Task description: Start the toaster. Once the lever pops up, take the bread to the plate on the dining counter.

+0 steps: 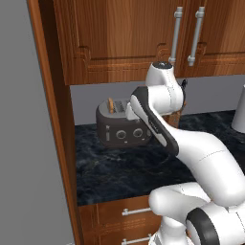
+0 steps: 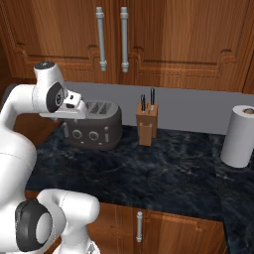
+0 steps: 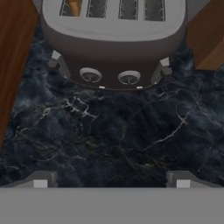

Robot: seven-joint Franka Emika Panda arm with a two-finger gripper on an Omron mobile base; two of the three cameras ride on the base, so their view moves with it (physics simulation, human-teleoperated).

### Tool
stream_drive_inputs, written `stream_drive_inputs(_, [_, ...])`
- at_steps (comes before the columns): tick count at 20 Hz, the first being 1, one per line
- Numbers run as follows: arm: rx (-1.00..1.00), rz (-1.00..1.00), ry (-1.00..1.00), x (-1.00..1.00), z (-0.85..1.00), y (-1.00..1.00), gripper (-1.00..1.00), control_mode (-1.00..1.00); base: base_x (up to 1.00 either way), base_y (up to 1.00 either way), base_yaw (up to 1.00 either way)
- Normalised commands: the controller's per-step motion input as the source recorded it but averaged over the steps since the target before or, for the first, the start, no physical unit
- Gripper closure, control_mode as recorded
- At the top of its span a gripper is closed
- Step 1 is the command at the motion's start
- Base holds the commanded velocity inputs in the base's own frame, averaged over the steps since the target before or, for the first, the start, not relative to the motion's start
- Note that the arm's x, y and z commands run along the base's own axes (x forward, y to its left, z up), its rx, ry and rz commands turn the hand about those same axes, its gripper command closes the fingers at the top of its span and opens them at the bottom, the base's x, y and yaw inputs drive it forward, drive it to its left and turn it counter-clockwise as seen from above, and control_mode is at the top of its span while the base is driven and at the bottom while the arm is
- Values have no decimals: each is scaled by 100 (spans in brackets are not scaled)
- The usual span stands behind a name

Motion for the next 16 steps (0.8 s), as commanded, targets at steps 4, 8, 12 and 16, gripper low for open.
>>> stream_drive_inputs(4, [0,0,-3,0,-41,38,-100,-100,0,0,0])
stream_drive_inputs(8, [0,0,-7,0,-58,33,-100,-100,0,0,0])
stream_drive_inputs(12, [0,0,-13,3,-46,29,-100,-100,0,0,0])
stream_drive_inputs(16, [0,0,-13,15,-38,29,-100,-100,0,0,0])
